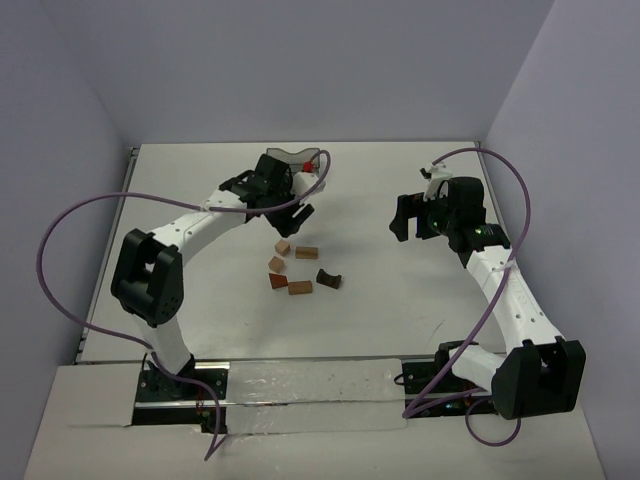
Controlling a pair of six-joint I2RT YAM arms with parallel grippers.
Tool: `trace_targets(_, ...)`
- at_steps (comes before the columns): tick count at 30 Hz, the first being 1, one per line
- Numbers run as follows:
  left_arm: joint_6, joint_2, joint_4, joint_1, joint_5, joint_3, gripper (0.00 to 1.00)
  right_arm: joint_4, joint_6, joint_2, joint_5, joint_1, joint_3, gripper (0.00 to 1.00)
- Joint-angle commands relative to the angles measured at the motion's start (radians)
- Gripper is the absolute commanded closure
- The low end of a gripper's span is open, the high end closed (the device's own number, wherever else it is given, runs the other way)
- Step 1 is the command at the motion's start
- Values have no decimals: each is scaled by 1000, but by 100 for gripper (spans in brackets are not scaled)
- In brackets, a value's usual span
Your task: Build the wood block tower
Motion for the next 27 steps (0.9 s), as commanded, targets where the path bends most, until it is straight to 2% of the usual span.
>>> trace_targets(1,-126,28,17,0,-87,-17,27,19,-2,-18,24,-7,3,0)
trace_targets(7,-152,99,-23,5,-118,22,24,19,-5,-20,30,-7,-1,0)
trace_targets(15,-145,147,-36,9,-107,15,27,19,-5,-5,26,-6,8,0)
trace_targets(20,-142,161,-42,17,-105,14,35,16,-5,0,22,-7,15,0)
trace_targets(27,-135,167,-50,25,-96,18,55,14,-5,3,19,-7,16,0)
